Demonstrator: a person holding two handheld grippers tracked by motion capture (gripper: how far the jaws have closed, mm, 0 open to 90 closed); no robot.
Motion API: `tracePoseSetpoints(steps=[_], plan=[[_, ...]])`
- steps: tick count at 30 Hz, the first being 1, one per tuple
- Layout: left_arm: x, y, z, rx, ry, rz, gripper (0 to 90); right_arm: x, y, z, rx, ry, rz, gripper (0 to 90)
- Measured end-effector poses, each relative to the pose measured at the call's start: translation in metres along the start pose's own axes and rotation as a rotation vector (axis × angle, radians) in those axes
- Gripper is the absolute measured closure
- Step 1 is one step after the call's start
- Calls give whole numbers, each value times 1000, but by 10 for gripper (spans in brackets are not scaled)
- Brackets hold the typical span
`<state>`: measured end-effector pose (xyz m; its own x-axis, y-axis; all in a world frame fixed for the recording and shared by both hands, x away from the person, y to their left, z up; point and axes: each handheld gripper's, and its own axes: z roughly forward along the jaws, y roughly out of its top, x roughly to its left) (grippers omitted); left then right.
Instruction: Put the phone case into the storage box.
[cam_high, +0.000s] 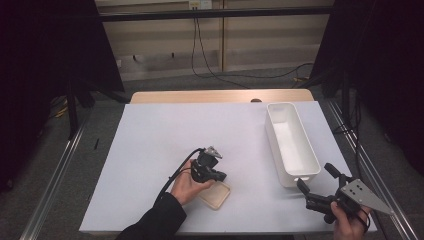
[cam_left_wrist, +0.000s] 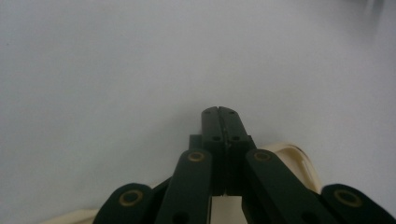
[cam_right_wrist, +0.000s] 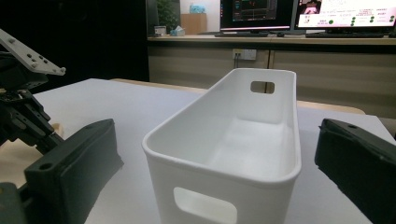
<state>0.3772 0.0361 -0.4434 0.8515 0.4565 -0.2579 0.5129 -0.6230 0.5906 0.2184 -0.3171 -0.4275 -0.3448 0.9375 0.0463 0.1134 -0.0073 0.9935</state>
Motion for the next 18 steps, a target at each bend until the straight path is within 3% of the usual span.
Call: tracePoseSetpoints(steps=[18], plan=[[-1, -10, -8, 5, -14, 10, 900, 0, 0, 0, 1, 1, -3, 0]])
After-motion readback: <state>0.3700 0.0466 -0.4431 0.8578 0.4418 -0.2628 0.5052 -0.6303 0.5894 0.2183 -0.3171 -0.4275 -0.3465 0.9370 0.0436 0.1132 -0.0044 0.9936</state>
